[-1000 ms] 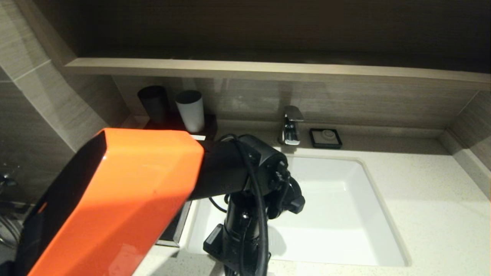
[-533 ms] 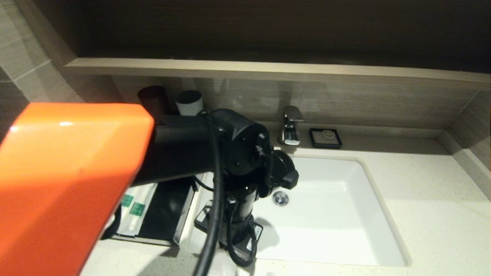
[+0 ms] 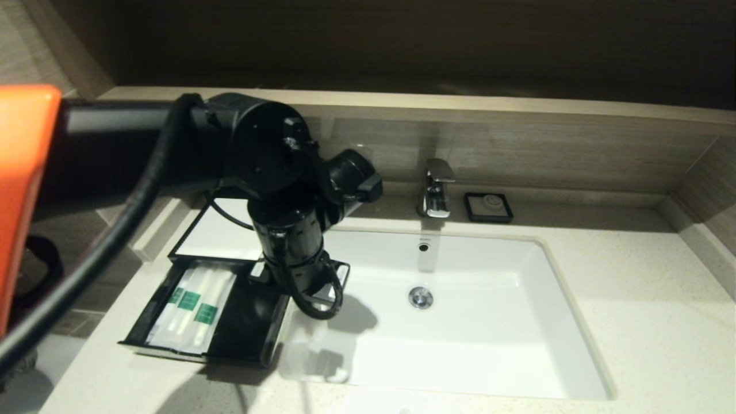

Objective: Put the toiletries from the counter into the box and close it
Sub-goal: Place the bathroom toiletry into the drawer

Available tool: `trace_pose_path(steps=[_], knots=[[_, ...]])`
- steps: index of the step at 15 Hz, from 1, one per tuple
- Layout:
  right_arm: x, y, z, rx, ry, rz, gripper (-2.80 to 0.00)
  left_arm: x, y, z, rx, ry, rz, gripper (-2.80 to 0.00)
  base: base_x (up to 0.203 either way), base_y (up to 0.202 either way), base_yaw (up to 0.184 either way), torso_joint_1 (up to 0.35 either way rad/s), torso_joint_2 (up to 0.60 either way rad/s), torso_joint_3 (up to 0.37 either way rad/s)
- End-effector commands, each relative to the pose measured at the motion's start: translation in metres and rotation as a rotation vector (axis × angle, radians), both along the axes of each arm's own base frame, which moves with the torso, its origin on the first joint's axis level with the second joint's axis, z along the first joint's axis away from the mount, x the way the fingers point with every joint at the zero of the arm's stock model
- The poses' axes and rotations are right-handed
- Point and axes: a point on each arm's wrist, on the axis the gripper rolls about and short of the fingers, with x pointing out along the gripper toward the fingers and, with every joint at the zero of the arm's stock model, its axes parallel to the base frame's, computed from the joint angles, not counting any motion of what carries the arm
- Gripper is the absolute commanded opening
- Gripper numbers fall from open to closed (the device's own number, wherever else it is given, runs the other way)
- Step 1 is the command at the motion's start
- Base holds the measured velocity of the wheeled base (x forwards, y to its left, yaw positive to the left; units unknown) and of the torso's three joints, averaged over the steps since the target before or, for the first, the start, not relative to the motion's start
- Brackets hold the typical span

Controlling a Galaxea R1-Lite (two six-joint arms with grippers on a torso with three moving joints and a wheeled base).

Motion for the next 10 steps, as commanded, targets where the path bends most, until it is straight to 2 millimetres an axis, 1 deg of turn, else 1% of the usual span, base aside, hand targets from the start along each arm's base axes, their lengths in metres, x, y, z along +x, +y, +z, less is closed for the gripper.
trace_pose_path(steps=[1, 4, 7, 10], knots=[[0.000, 0.000, 0.000, 0.000, -0.001, 0.000, -2.80, 0.007, 0.019, 0.011, -0.023, -0.035, 0.058, -2.80, 0.000, 0.000, 0.000, 0.000, 0.00, 0.000], [0.000, 0.000, 0.000, 0.000, 0.002, 0.000, -2.80, 0.017, 0.034, 0.012, -0.017, -0.044, 0.114, -2.80, 0.000, 0.000, 0.000, 0.000, 0.00, 0.000], [0.000, 0.000, 0.000, 0.000, 0.000, 0.000, -2.80, 0.020, 0.044, 0.015, 0.008, -0.067, 0.151, -2.80, 0.000, 0.000, 0.000, 0.000, 0.00, 0.000], [0.000, 0.000, 0.000, 0.000, -0.001, 0.000, -2.80, 0.023, 0.054, 0.014, 0.024, -0.052, 0.182, -2.80, 0.000, 0.000, 0.000, 0.000, 0.00, 0.000]])
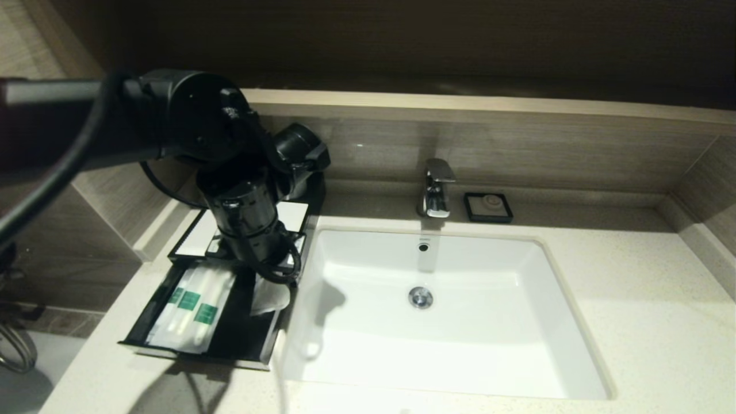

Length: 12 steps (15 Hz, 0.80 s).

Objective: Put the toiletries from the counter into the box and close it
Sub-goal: Place the bathroom toiletry into the drawer

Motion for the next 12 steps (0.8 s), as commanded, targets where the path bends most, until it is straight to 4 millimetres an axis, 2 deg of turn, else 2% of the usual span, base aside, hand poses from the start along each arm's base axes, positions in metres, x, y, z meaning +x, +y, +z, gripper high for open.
trace_pose_path(steps=[1, 4, 12], knots=[[0.000, 0.000, 0.000, 0.000, -0.001, 0.000, -2.80, 0.001, 0.008, -0.001, 0.010, 0.016, 0.026, -2.80, 0.000, 0.000, 0.000, 0.000, 0.00, 0.000], [0.000, 0.000, 0.000, 0.000, 0.000, 0.000, -2.80, 0.008, 0.016, -0.005, 0.018, 0.033, 0.059, -2.80, 0.000, 0.000, 0.000, 0.000, 0.00, 0.000], [0.000, 0.000, 0.000, 0.000, 0.000, 0.000, -2.80, 0.012, 0.021, -0.030, 0.054, 0.098, 0.080, -2.80, 0.000, 0.000, 0.000, 0.000, 0.00, 0.000]])
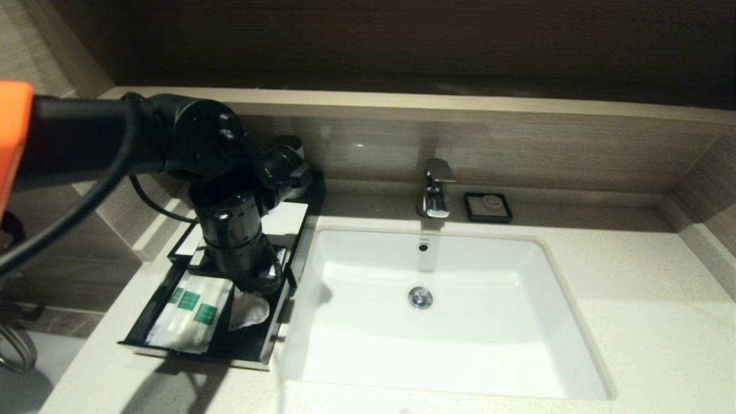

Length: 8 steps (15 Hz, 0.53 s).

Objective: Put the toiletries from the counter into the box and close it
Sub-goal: Place the bathroom toiletry into the drawer

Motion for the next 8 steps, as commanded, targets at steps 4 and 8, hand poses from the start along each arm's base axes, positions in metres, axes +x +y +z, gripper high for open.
trace_pose_path(steps=[4, 8], knots=[[0.000, 0.000, 0.000, 0.000, -0.001, 0.000, -2.80, 0.005, 0.000, -0.019, 0.007, 0.015, 0.011, -2.80, 0.000, 0.000, 0.000, 0.000, 0.00, 0.000], [0.000, 0.000, 0.000, 0.000, -0.002, 0.000, -2.80, 0.008, 0.000, -0.026, 0.014, 0.026, 0.013, -2.80, 0.000, 0.000, 0.000, 0.000, 0.00, 0.000]])
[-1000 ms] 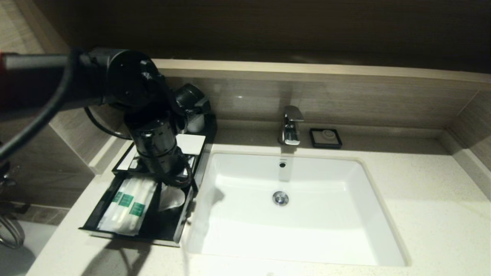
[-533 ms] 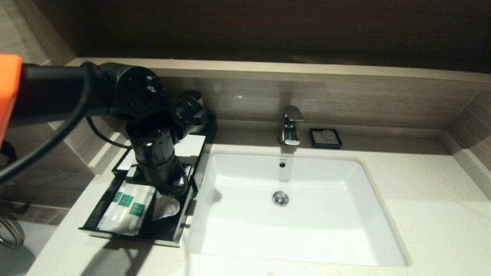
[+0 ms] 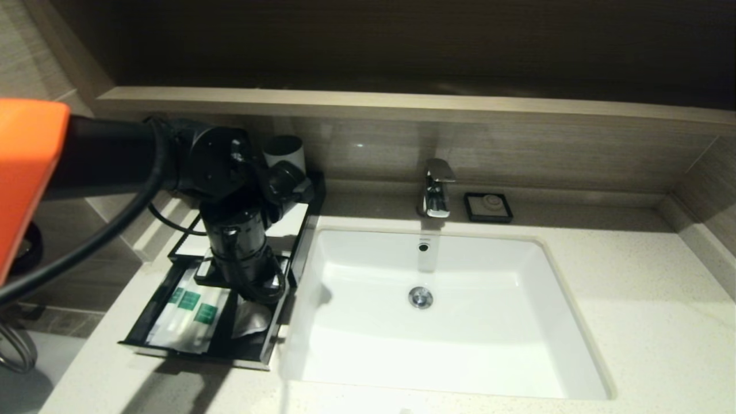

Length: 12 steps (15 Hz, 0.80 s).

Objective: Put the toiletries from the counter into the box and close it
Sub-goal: Place the bathroom toiletry into the drawer

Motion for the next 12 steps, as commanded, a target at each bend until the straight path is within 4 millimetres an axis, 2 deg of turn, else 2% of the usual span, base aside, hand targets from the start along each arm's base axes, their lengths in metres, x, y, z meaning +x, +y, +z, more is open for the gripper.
trace_pose_path(steps=[1, 12], knots=[[0.000, 0.000, 0.000, 0.000, 0.001, 0.000, -2.80, 0.003, 0.000, -0.006, 0.010, 0.015, 0.007, -2.80, 0.000, 0.000, 0.000, 0.000, 0.00, 0.000], [0.000, 0.000, 0.000, 0.000, 0.000, 0.000, -2.80, 0.025, -0.003, -0.024, -0.010, -0.017, 0.022, -2.80, 0.000, 0.000, 0.000, 0.000, 0.00, 0.000]])
